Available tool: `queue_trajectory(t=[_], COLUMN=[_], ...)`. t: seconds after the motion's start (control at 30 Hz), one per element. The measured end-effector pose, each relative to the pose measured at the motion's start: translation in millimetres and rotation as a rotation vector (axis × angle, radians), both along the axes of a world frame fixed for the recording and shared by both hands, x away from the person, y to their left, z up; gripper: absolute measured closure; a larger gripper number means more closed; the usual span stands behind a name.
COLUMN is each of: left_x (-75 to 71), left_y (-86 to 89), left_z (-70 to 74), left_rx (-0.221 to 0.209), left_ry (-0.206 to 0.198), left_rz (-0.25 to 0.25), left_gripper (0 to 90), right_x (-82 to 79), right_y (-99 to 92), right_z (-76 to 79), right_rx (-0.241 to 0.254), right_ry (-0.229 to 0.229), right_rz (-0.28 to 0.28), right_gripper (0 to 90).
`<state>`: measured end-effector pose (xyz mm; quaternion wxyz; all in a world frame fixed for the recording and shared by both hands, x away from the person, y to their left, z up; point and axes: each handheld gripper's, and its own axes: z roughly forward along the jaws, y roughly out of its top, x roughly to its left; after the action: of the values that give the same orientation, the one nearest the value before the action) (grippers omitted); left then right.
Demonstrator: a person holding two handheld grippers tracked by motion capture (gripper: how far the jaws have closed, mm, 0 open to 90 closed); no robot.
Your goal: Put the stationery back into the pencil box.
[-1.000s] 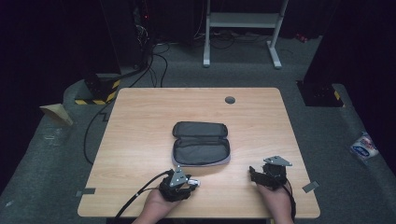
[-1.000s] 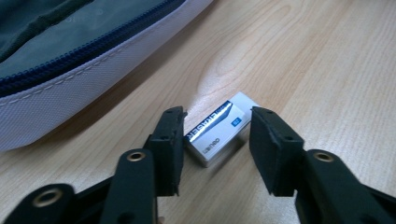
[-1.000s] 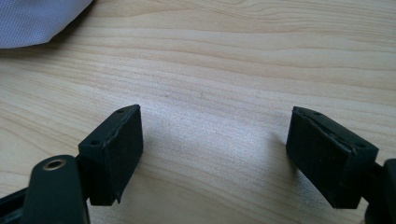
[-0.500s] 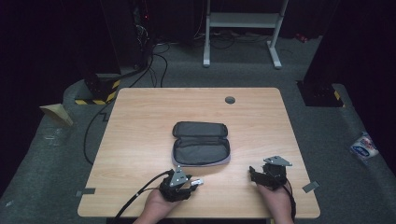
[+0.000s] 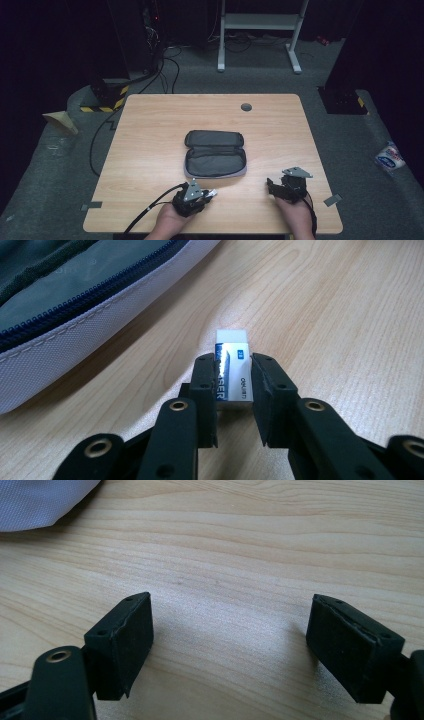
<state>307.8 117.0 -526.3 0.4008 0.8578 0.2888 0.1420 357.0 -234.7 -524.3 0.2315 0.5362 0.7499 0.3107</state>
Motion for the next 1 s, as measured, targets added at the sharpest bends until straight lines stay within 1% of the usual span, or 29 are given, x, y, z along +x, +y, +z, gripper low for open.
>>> queue_trajectory(t=[0.2,0.27,0.3,0.33,0.37,0.4,0.43,0.47,0.5,0.53,0.6,0.7,0.87,0.9,0.93,0.97,1.0], left_x=[0.0,0.2,0.9,0.9,0.9,0.9,0.5,0.5,-0.1,-1.6,-2.5,-3.0,-3.5,-4.6,-6.8,-6.8,-7.6], left_y=[1.2,2.3,3.9,3.9,7.5,7.5,10.6,10.6,11.2,11.5,11.0,11.3,13.8,14.1,14.5,14.5,14.4], left_z=[0.2,0.1,0.3,0.3,0.8,0.8,1.2,1.2,1.3,1.6,1.7,1.9,2.3,2.4,2.8,2.8,2.9], left_rx=[-0.004,-0.015,-0.025,-0.025,-0.061,-0.061,-0.091,-0.091,-0.098,-0.100,-0.094,-0.094,-0.114,-0.124,-0.127,-0.127,-0.125], left_ry=[0.008,0.016,0.025,0.025,0.025,0.025,0.026,0.026,0.020,0.005,-0.004,-0.006,-0.017,-0.026,-0.048,-0.048,-0.058], left_rz=[-0.005,-0.005,-0.016,-0.016,-0.006,-0.006,0.005,0.005,0.010,0.010,0.014,0.016,0.025,0.027,0.021,0.021,0.014], left_gripper=[73.2,73.2,73.2,73.3,73.3,73.3,73.3,73.4,73.4,73.3,73.3,73.3,73.4,73.4,73.4,73.4,73.4], right_x=[-0.1,-0.1,-0.1,-0.1,-0.2,-0.2,-0.2,-0.2,-0.2,-0.3,-0.3,-0.4,-0.4,-0.4,-0.3,-0.3,-0.2], right_y=[0.0,0.1,0.0,0.0,0.2,0.2,0.4,0.4,0.3,0.1,0.0,0.0,0.0,0.0,0.1,0.1,0.0], right_z=[0.0,0.0,0.0,0.0,0.1,0.1,0.1,0.1,0.1,0.1,0.1,0.1,0.1,0.1,0.1,0.1,0.1], right_rx=[0.000,0.001,0.000,0.000,0.002,0.002,0.003,0.003,0.002,0.000,0.000,0.000,0.000,0.000,0.000,0.000,0.000], right_ry=[0.000,0.000,0.000,0.000,0.002,0.002,0.002,0.002,0.001,0.001,0.000,0.001,0.000,0.000,0.001,0.001,0.000], right_rz=[0.000,0.000,0.001,0.001,-0.002,-0.002,-0.003,-0.003,-0.002,0.001,0.003,0.003,0.003,0.003,0.003,0.003,0.004], right_gripper=[18.9,18.9,18.9,18.9,19.0,19.0,19.0,19.0,19.1,19.1,19.1,19.1,19.1,19.1,19.1,19.1,19.1])
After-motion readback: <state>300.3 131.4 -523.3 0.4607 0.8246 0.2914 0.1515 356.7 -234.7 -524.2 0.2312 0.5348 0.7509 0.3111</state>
